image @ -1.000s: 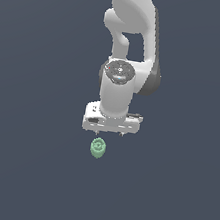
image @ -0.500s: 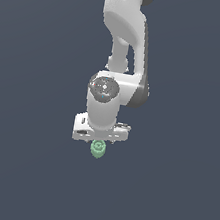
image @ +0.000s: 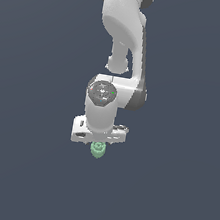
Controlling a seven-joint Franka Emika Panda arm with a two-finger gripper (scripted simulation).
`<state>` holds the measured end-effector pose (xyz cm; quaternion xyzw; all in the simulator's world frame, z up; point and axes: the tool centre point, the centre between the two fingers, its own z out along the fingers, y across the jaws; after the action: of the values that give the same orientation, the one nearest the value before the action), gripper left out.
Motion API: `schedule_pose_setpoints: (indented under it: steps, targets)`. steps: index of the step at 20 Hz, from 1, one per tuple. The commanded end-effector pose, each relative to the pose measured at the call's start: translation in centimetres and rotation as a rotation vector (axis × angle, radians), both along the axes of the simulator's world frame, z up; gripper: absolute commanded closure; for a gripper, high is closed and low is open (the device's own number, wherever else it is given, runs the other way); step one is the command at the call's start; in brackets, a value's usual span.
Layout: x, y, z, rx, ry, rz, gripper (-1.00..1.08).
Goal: Pick up the object and move it to a goal position.
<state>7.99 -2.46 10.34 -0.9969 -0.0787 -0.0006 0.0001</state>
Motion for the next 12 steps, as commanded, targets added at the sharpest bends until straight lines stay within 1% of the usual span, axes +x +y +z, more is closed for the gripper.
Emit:
schedule_pose_setpoints:
  steps: [1,7,12]
  targets:
    - [-0.1,0.0,-1.0,0.0,0.001,0.0,-0.92]
    - [-0.1,0.0,-4.1,0.0,0.001,0.002,-0.92]
    - [0.0,0.0,-4.5,0.0,0.001,0.002,-0.92]
